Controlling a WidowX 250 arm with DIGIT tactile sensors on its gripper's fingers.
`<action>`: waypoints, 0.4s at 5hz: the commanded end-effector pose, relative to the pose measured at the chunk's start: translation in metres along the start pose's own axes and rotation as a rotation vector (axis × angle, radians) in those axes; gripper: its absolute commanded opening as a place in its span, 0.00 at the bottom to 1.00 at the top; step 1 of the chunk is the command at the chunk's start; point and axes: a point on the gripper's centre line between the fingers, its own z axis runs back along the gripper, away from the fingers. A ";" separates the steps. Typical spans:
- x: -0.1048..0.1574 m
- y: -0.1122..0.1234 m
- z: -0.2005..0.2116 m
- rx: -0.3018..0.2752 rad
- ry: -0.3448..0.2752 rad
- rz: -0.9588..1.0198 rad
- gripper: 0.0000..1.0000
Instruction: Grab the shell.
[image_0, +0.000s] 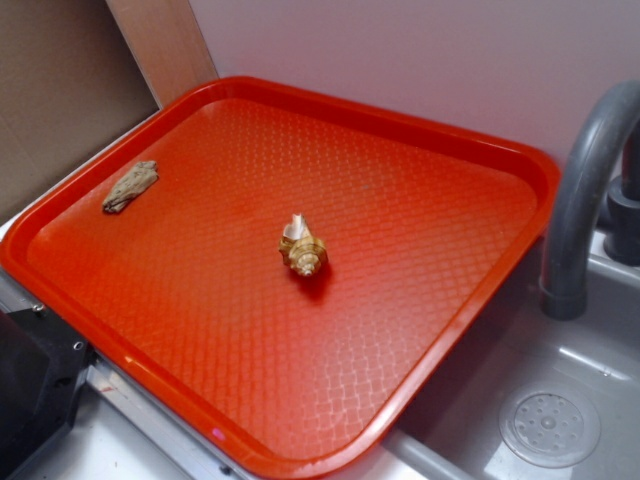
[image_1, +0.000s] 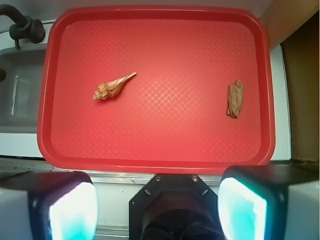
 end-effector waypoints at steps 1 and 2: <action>0.000 0.000 0.000 0.000 0.000 0.000 1.00; 0.021 -0.025 -0.012 0.023 0.015 0.152 1.00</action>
